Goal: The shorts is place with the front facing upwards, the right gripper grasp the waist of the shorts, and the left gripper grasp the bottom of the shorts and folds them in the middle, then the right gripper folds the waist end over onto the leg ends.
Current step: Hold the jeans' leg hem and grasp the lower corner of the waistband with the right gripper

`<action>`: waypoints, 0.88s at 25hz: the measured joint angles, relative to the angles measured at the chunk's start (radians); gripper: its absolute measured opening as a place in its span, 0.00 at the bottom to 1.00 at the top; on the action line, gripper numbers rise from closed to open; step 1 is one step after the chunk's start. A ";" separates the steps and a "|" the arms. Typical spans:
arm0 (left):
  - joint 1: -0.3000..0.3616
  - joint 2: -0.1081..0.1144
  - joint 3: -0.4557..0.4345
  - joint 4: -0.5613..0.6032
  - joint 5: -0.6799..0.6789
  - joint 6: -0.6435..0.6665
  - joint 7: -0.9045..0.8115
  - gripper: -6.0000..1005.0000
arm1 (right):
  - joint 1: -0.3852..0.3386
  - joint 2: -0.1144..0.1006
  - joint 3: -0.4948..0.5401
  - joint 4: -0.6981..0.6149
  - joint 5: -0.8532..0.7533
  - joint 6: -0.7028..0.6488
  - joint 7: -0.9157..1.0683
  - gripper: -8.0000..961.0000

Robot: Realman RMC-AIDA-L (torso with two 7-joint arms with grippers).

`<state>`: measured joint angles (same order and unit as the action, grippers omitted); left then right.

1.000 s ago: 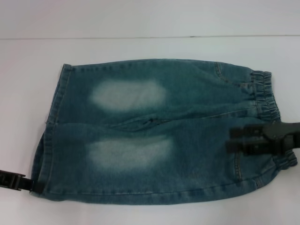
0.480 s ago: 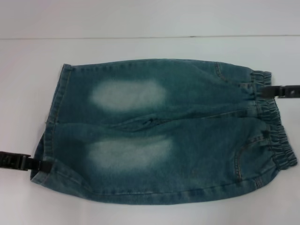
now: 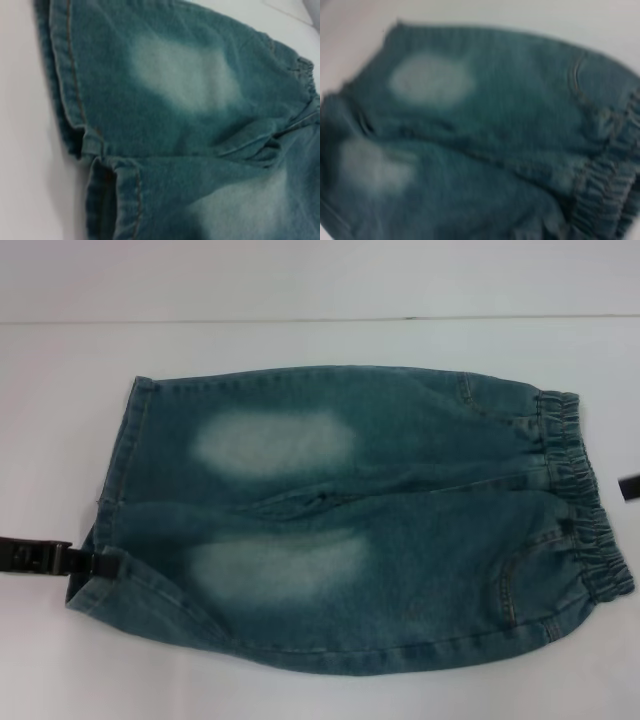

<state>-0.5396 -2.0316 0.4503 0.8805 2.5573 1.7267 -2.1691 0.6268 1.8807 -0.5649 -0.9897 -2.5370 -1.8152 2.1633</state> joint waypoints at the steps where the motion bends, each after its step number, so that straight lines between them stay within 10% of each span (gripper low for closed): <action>1: 0.000 0.000 0.000 0.000 -0.009 -0.001 0.000 0.03 | 0.006 0.001 -0.010 -0.005 -0.024 -0.004 0.000 0.82; 22: 0.000 -0.005 0.017 0.000 -0.066 0.016 0.018 0.03 | 0.113 0.048 -0.257 0.055 -0.308 -0.005 0.006 0.82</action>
<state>-0.5393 -2.0365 0.4669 0.8806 2.4913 1.7422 -2.1515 0.7399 1.9289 -0.8216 -0.9342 -2.8450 -1.8204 2.1694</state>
